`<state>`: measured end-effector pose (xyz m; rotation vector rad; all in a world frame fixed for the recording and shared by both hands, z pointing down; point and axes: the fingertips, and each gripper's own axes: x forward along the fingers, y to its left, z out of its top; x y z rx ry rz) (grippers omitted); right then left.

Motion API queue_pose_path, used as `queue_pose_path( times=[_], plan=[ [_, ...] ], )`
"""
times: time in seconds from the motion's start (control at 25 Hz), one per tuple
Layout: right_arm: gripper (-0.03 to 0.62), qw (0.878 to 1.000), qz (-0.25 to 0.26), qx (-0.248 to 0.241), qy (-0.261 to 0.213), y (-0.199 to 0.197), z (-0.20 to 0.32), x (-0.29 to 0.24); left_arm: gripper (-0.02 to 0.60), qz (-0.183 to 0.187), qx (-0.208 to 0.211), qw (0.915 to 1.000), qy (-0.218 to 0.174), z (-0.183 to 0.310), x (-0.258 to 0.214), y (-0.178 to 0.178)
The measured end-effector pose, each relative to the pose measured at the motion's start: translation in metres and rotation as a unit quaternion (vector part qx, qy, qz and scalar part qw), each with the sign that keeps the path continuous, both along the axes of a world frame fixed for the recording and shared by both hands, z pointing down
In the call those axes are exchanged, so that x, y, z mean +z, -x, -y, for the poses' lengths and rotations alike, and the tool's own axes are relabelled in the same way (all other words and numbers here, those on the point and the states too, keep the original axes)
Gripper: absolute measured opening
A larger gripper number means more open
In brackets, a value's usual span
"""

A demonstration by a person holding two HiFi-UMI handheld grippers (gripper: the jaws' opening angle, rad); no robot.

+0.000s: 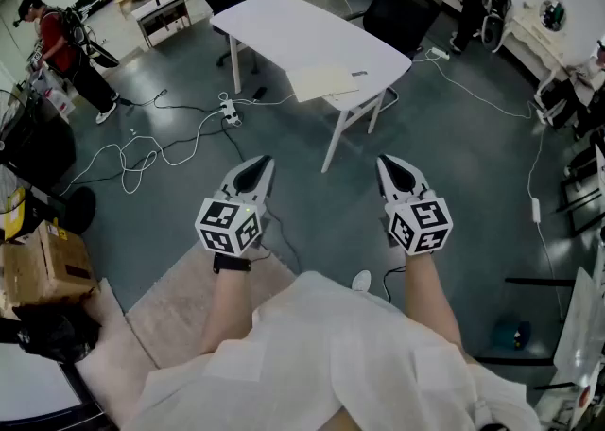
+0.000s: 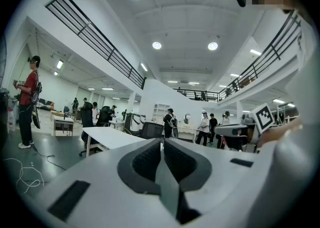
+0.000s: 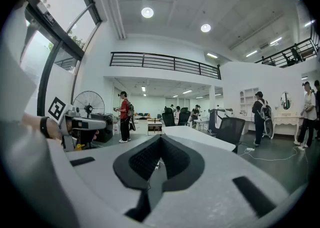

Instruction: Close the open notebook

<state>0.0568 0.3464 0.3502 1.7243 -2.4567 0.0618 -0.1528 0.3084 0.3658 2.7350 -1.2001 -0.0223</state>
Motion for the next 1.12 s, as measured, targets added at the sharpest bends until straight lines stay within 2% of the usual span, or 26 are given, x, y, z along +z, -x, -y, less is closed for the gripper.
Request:
queue_pose_path(
  times=[0.44,0.64,1.12],
  plan=[
    [0.002,1.0,0.001,0.005,0.006,0.001,0.0,0.004,0.021,-0.003,0.017,0.9998,0.002,0.002,0.002,-0.004],
    [0.003,1.0,0.026,-0.001,-0.008,0.004,0.008,-0.003,0.021,-0.01,0.021,0.9997,-0.002,0.01,0.0,-0.001],
    [0.005,1.0,-0.003,0.02,-0.013,0.001,0.022,0.005,0.021,-0.015,0.01,0.9998,0.003,0.03,0.014,0.018]
  ],
)
